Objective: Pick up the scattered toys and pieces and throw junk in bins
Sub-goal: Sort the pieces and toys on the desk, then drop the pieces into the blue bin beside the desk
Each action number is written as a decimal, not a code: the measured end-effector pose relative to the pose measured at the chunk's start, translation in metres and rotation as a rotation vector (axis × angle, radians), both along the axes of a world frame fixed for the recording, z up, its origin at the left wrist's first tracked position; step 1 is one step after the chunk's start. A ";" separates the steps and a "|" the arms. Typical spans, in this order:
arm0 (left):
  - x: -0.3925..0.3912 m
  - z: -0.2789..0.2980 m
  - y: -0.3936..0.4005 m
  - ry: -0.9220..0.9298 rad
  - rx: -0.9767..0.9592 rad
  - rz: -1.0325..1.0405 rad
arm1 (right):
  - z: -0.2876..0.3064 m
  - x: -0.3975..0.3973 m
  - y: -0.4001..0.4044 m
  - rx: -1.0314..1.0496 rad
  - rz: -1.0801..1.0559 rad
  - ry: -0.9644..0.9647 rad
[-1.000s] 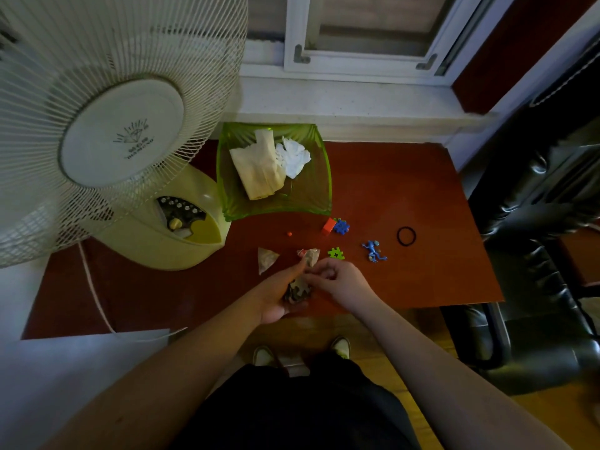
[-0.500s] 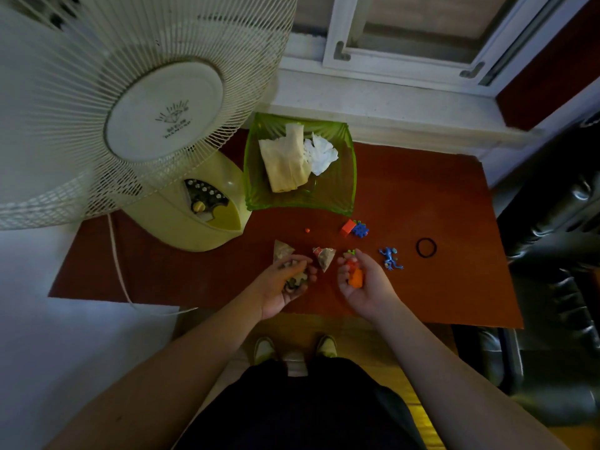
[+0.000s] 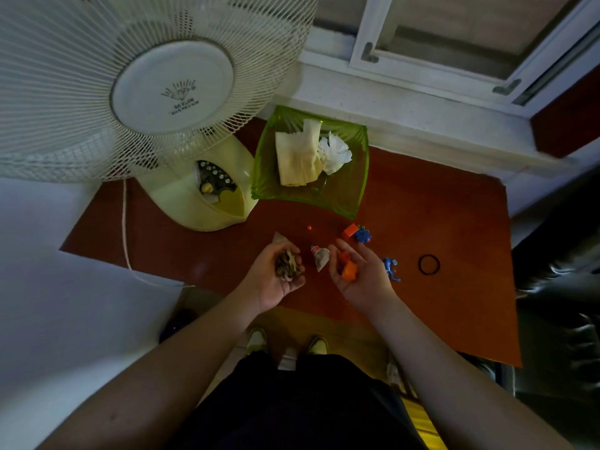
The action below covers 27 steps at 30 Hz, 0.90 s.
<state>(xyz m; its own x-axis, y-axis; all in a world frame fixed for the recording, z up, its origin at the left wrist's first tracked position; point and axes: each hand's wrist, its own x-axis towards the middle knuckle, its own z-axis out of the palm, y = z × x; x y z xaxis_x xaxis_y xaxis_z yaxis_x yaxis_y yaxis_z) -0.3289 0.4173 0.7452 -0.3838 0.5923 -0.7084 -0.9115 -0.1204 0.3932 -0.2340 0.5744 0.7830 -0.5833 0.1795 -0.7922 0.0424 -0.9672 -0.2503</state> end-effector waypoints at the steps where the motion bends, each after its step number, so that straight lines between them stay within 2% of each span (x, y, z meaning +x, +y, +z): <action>1: 0.001 0.001 -0.001 -0.001 0.002 0.016 | -0.001 -0.002 0.001 0.018 0.038 -0.020; 5: 0.004 0.013 -0.010 0.007 0.014 0.089 | -0.005 -0.009 0.002 0.114 0.193 -0.077; 11: 0.014 0.020 -0.044 0.018 0.012 0.311 | -0.010 -0.029 -0.017 0.125 0.423 -0.061; 16: 0.042 0.021 -0.086 0.073 0.000 0.470 | -0.010 -0.047 -0.059 0.158 0.604 -0.079; 20: 0.067 0.013 -0.124 0.082 -0.011 0.617 | -0.012 -0.051 -0.096 0.141 0.736 -0.022; 27: 0.105 -0.007 -0.202 0.049 -0.058 0.751 | -0.018 -0.048 -0.152 0.196 0.886 0.003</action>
